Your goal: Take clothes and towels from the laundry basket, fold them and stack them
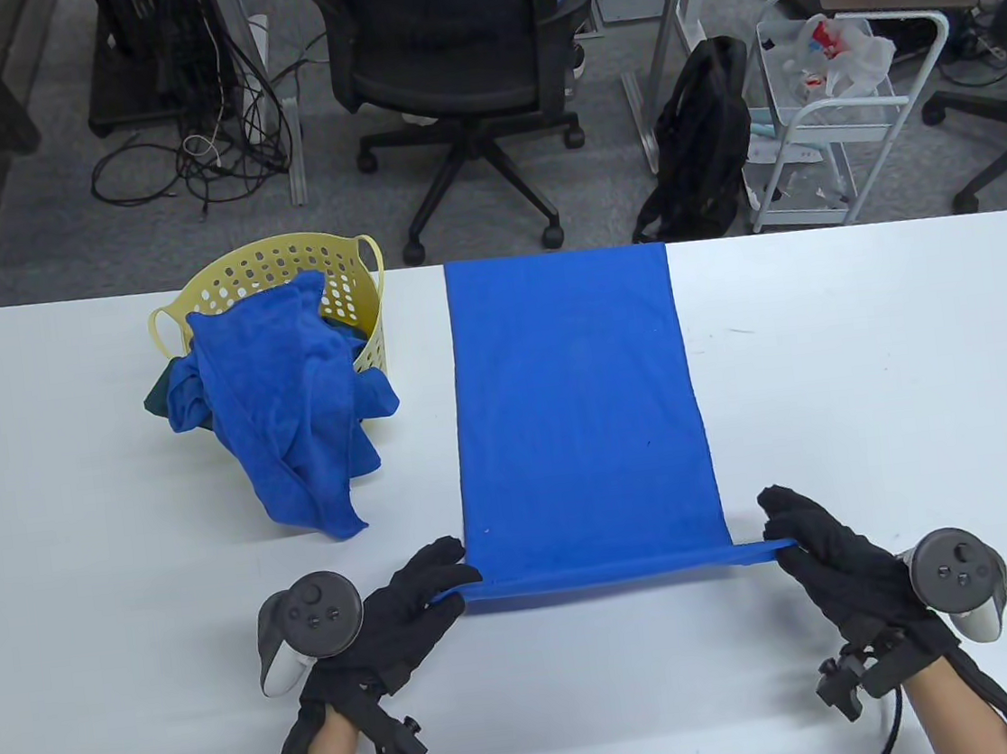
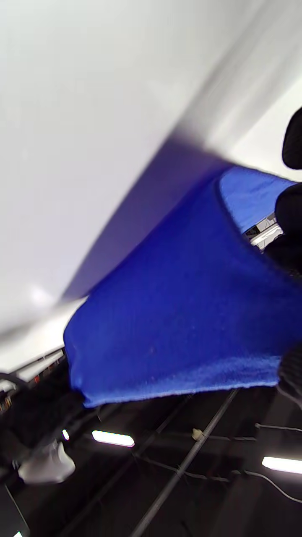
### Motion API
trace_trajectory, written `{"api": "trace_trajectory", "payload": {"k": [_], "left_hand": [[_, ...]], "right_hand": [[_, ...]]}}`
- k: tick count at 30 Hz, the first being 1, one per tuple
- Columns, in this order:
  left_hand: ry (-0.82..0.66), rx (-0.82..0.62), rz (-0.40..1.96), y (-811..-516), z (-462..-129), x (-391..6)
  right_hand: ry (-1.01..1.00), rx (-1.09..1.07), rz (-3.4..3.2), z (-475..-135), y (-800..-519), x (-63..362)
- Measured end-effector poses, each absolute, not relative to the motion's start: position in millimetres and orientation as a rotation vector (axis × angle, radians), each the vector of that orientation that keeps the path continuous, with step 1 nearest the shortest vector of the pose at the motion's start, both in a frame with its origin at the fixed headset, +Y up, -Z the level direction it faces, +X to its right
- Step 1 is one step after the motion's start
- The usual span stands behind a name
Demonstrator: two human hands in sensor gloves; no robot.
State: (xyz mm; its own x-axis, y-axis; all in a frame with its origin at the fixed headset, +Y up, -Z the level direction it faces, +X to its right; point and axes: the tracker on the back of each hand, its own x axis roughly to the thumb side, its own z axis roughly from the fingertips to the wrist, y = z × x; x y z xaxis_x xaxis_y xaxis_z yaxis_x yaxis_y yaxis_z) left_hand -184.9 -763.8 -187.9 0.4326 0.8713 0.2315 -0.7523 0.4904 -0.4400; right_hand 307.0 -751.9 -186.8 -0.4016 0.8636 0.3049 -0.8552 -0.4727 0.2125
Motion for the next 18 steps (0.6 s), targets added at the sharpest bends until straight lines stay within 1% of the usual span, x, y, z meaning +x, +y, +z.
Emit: {"api": "trace_trajectory", "payload": {"k": [2,5,7,8,9,10,11,12,13,15,18], "left_hand": [[-0.463,-0.296,1.049,-765,-188,-183],[-0.444,-0.333,0.982,-768,-190,-182],[-0.428,-0.400,0.949,-768,-191,-182],[-0.436,-0.490,0.934,-767,-191,-182],[-0.490,-0.676,0.957,-765,-189,-179],[-0.537,-0.801,1.001,-762,-186,-176],[-0.626,-0.899,1.102,-753,-178,-171],[-0.696,-0.856,1.156,-744,-174,-166],[-0.760,-0.828,1.184,-731,-169,-162],[-0.863,-0.778,1.176,-709,-160,-159],[-0.977,-0.749,1.244,-689,-146,-162]], "right_hand": [[0.064,0.473,1.980,-189,-754,305],[0.170,0.451,1.988,-193,-759,307],[0.277,0.452,1.996,-195,-759,308],[0.403,0.462,1.983,-195,-756,308],[0.599,0.496,1.916,-194,-752,307],[0.728,0.531,1.837,-191,-749,306],[0.798,0.581,1.696,-184,-740,305],[0.737,0.638,1.634,-180,-734,302],[0.704,0.701,1.591,-176,-721,300],[0.643,0.775,1.625,-169,-702,302],[0.584,0.868,1.518,-158,-683,306]]}}
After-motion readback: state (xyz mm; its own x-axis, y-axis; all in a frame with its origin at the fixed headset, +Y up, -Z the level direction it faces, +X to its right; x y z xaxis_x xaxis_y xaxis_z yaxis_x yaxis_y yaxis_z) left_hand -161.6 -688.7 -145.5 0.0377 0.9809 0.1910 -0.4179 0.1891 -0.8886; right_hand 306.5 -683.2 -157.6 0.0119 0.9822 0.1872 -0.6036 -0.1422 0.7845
